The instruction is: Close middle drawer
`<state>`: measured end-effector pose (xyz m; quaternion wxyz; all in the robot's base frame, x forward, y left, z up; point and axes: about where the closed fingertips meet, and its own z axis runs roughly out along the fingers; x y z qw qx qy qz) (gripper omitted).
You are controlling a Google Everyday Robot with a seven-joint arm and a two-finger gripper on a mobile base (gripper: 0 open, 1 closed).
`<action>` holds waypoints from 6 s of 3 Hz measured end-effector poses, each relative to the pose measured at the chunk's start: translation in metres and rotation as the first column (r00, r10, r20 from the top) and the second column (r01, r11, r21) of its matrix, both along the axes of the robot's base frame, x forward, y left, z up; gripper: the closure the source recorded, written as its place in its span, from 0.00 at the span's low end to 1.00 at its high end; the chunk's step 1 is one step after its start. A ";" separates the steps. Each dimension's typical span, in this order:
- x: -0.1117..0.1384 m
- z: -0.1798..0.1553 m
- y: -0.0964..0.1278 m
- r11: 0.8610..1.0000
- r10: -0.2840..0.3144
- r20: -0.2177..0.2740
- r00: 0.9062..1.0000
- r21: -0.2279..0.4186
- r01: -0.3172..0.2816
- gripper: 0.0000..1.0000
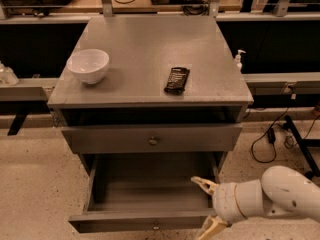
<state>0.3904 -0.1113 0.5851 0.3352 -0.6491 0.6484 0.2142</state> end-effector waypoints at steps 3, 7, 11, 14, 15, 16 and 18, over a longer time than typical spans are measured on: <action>-0.033 -0.126 -0.009 0.997 0.057 0.026 0.998 -0.051 -0.056 0.85; -0.007 -0.220 0.019 0.995 0.009 0.003 1.000 0.095 -0.009 1.00; 0.053 -0.236 0.019 0.974 -0.149 0.064 0.987 0.181 0.135 1.00; 0.093 -0.231 0.013 0.957 -0.215 0.104 0.971 0.219 0.189 1.00; 0.099 -0.230 0.019 0.962 -0.217 0.135 0.967 0.200 0.188 1.00; 0.122 -0.228 0.034 0.964 -0.199 0.195 0.960 0.216 0.156 1.00; 0.139 -0.234 0.041 0.970 -0.152 0.209 0.966 0.221 0.104 1.00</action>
Offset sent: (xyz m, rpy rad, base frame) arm -0.0391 -0.0171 -0.1436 -0.1370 -0.0475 0.0701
